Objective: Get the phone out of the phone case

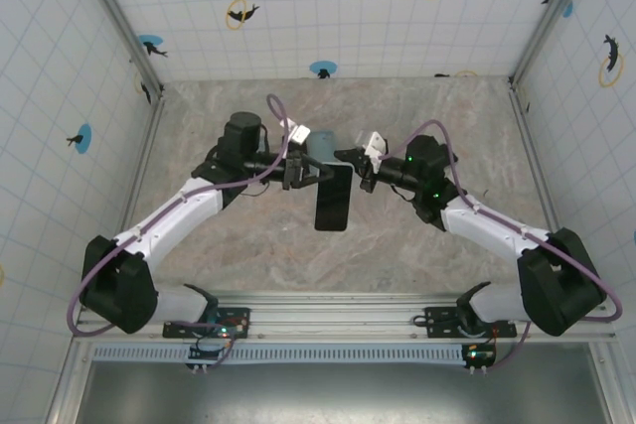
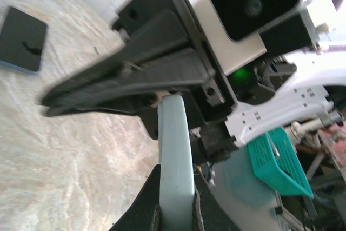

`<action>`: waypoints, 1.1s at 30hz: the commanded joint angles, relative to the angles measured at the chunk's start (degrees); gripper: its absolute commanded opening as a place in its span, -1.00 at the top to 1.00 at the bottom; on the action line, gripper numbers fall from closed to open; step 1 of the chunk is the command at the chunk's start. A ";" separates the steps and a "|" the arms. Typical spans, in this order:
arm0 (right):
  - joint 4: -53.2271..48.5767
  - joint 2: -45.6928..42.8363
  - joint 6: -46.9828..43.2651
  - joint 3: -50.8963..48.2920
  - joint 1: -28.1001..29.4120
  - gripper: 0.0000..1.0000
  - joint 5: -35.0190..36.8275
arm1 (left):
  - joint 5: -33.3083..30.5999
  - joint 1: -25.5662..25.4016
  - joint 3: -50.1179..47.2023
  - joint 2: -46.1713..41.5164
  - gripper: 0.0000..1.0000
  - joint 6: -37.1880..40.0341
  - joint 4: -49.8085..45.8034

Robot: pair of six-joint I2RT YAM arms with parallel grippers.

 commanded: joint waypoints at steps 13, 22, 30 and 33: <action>15.80 -4.20 40.64 -11.20 -5.67 0.04 -2.60 | -17.68 5.64 -6.95 -3.50 1.00 -31.51 26.51; 22.83 -2.31 52.37 -14.88 -5.00 -0.06 0.69 | -18.57 5.62 -8.91 -4.02 1.00 -37.47 32.55; 23.49 0.08 53.45 -13.99 -3.93 -0.03 -0.72 | -17.98 5.67 -9.57 -3.62 1.00 -38.82 34.82; 23.37 0.68 53.44 -13.57 -3.50 -0.02 -1.15 | -18.21 5.62 -9.65 -3.71 1.00 -38.93 34.88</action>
